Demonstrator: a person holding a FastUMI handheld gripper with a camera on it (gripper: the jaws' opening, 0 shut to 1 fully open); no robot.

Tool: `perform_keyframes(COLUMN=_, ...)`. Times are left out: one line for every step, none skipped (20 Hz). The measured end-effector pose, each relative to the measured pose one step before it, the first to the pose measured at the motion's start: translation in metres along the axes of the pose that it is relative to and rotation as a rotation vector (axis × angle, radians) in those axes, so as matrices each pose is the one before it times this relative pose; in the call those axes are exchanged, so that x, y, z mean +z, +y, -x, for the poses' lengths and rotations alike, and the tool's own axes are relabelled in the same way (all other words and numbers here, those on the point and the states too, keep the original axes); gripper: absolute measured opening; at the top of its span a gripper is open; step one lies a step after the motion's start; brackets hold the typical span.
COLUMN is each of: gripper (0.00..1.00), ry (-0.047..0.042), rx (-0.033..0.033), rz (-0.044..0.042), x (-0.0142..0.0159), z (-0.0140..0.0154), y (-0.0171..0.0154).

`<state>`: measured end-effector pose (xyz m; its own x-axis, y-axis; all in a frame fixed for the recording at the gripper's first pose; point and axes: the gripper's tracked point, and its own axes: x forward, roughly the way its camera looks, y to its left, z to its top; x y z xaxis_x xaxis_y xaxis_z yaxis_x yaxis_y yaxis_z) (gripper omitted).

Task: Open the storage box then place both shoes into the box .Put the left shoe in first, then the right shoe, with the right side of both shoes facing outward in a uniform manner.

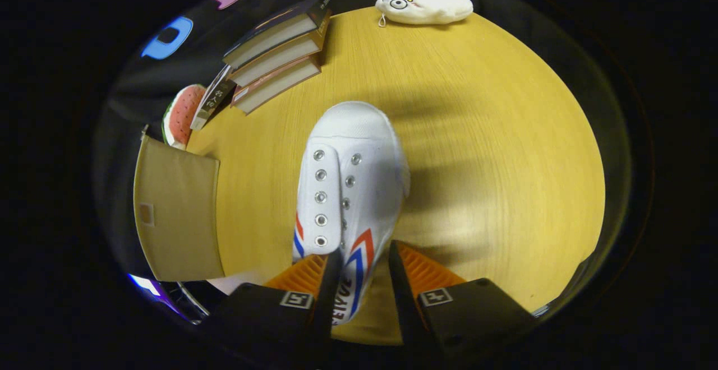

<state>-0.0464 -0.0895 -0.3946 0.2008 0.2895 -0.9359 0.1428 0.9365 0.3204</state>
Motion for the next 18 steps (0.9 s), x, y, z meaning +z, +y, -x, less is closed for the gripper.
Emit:
perform_keyframes(gripper=0.58, ry=0.00514, rx=0.00542, rz=0.00595, x=-0.00061, z=0.00095, y=-0.00097)
perform_keyframes(gripper=0.47, ry=0.00226, rx=0.00554, rz=-0.00399, x=0.00000, z=-0.00065, y=-0.00093)
perform_keyframes(gripper=0.47, ry=0.00448, rx=0.00577, rz=-0.02952, x=0.00041, z=0.00312, y=-0.00025)
perform_keyframes(gripper=0.44, ry=0.01092, rx=0.01301, rz=-0.03368, x=-0.00234, z=-0.00390, y=0.00166)
perform_keyframes(gripper=0.44, ry=-0.00205, rx=0.01296, rz=-0.02376, x=0.00071, z=0.00052, y=0.00178)
perform_keyframes(gripper=0.40, ry=0.00608, rx=0.00871, rz=-0.01299, x=-0.00072, z=0.00128, y=-0.00066)
perform_keyframes(gripper=0.35, ry=-0.00347, rx=0.00346, rz=-0.00924, x=-0.00047, z=0.00079, y=0.00149)
perform_keyframes(gripper=0.30, ry=-0.00142, rx=0.00364, rz=-0.00849, x=-0.00063, z=-0.00054, y=-0.00040)
perform_keyframes(gripper=0.28, ry=-0.00368, rx=0.00526, rz=-0.03451, x=0.00204, z=0.00079, y=-0.00260)
perform_keyframes(gripper=0.17, ry=0.00309, rx=0.01170, rz=-0.02755, x=0.00093, z=-0.00175, y=0.00054)
perform_keyframes(gripper=0.17, ry=-0.00353, rx=0.01196, rz=-0.02700, x=-0.00113, z=0.00351, y=-0.00037)
perform_keyframes(gripper=0.14, ry=-0.00720, rx=0.00647, rz=-0.02038, x=0.00144, z=0.00809, y=0.00074)
perform_keyframes(gripper=0.10, ry=-0.00417, rx=0.00470, rz=-0.00791, x=-0.00185, z=-0.00343, y=0.00115)
perform_keyframes(gripper=0.09, ry=-0.00547, rx=-0.00450, rz=-0.00630, x=-0.00125, z=0.00189, y=0.00273)
perform_keyframes(gripper=0.09, ry=-0.00671, rx=-0.00217, rz=-0.00470, x=-0.00152, z=0.00181, y=0.00454)
perform_keyframes(gripper=0.09, ry=-0.01048, rx=0.00307, rz=-0.00691, x=-0.00165, z=0.00396, y=0.00555)
perform_keyframes(gripper=0.09, ry=-0.01057, rx=0.00477, rz=-0.00503, x=-0.00153, z=0.00607, y=0.00639)
perform_keyframes(gripper=0.09, ry=-0.01562, rx=0.00417, rz=-0.00630, x=0.00047, z=0.00537, y=0.00670)
